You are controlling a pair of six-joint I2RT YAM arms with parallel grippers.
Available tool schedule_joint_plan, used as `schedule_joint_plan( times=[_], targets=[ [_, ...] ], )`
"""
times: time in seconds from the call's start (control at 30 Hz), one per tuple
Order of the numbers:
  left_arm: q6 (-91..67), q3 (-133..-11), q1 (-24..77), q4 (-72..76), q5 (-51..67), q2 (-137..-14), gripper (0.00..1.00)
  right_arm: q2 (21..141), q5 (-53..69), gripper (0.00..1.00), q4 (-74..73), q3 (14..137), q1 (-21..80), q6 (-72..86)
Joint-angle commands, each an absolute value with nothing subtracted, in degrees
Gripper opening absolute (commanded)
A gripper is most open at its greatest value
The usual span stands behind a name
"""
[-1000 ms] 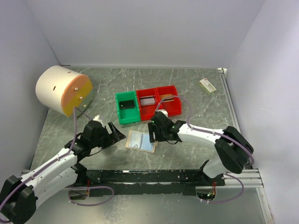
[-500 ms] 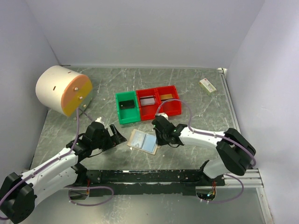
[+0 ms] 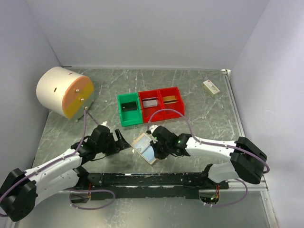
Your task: Take the credit cards out of the card holder
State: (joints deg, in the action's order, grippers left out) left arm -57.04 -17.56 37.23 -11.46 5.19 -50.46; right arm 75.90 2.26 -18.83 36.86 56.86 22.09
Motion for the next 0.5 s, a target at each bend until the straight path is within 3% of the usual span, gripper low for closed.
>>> schedule_joint_plan(
  times=[0.0,0.3,0.47],
  targets=[
    [-56.6,-18.1,38.9,-9.6,2.9,-52.0,0.92,77.4,8.0,0.0,-17.1,38.3,60.3,17.3],
    [-57.0,-19.4,41.3,-10.7,0.2,-52.7,0.9,78.4,10.3,0.0,-14.5,37.3,69.7,15.4],
    [-56.7,-19.5,42.0,-10.1,0.2,-52.3,0.9,78.5,-8.5,0.03,-22.6,38.3,66.0,24.6]
  ],
)
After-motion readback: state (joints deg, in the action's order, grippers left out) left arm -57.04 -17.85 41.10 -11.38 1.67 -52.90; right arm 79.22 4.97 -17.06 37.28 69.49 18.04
